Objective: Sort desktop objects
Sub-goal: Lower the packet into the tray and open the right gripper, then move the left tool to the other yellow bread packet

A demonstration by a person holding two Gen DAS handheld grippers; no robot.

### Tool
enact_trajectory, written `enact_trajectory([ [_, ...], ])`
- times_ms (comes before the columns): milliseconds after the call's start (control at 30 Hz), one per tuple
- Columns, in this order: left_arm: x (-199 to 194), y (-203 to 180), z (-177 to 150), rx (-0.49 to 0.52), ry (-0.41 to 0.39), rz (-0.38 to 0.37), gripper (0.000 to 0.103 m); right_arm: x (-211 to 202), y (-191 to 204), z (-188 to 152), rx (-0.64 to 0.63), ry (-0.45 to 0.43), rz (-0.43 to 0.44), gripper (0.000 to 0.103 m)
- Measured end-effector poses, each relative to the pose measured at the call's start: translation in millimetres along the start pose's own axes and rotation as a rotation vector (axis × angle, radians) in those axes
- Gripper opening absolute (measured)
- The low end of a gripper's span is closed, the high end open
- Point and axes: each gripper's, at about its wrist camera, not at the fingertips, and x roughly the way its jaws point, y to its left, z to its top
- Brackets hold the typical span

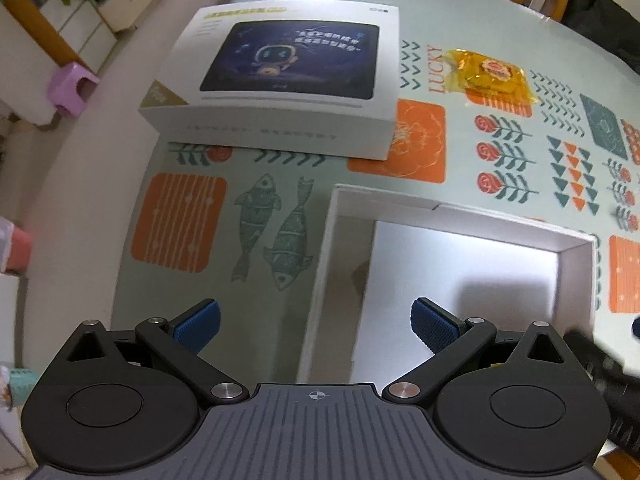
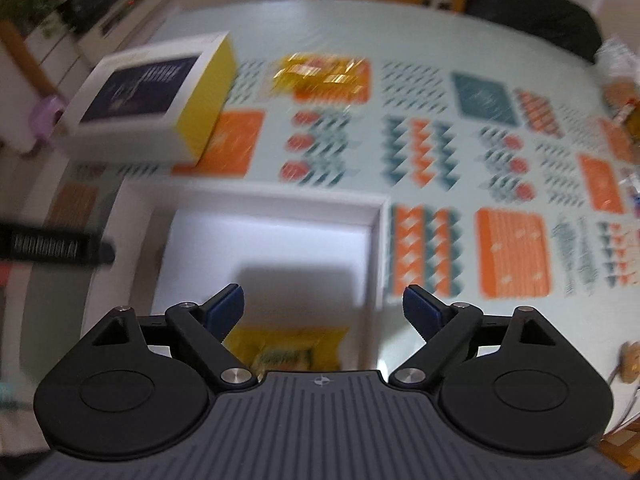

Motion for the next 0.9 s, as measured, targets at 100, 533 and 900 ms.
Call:
enact_trajectory([
  [100,-4,-10,4,0.021,-0.019,-0.001,0.103,-3,-4,17,0.011,-0.038,-0.033,0.103],
  [533,-13,-68,55,0.072,-0.087,-0.05,0.103,-13,-34,57,0.021,-0.117,-0.072,0.103],
  [900,12,-142,121,0.171,-0.137,-0.075,0.103,2,-75,76,0.116,-0.105,-0.136,0.103],
])
